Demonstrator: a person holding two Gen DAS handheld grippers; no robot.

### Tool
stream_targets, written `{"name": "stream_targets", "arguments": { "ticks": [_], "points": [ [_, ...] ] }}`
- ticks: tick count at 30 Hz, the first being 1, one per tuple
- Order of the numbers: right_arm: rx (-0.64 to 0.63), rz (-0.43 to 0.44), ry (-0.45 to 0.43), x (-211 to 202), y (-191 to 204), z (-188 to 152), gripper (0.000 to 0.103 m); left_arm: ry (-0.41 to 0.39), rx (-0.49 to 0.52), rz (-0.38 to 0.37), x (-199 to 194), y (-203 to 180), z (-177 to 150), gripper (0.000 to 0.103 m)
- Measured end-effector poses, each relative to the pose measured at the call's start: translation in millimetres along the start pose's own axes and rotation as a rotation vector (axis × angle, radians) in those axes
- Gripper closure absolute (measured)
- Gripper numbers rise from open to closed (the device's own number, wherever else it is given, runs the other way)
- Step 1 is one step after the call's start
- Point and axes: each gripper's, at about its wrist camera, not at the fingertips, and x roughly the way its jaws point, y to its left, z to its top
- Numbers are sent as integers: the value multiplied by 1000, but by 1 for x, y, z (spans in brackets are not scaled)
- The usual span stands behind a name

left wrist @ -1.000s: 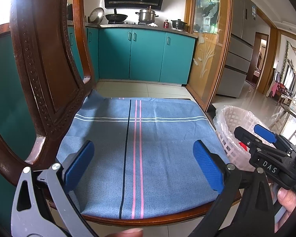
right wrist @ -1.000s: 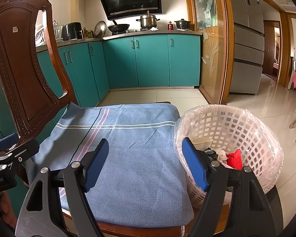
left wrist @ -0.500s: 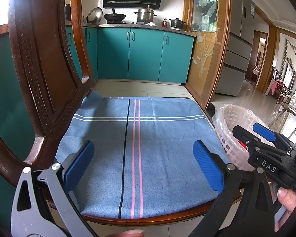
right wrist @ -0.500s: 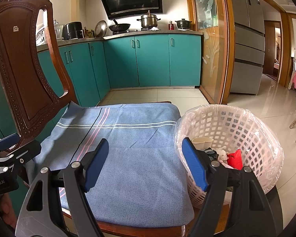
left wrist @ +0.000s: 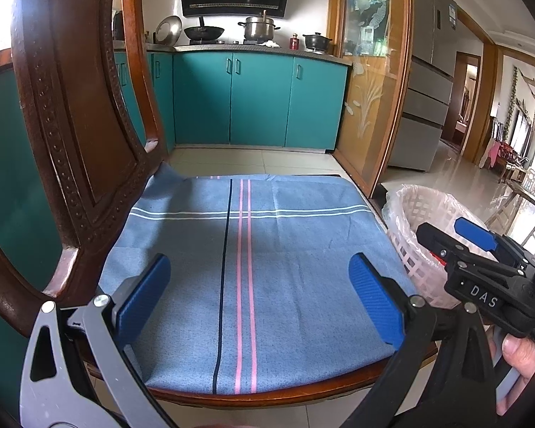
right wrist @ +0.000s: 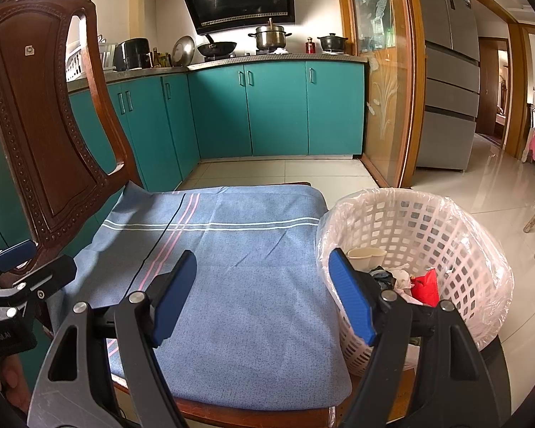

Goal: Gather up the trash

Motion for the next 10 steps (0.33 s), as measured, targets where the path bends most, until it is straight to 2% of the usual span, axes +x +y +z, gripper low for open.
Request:
{"name": "stream_targets", "arguments": {
  "ticks": [10],
  "points": [
    [-5, 4, 2, -1, 0, -1, 28, 6, -16, 0, 1, 2, 0, 3]
  ]
}}
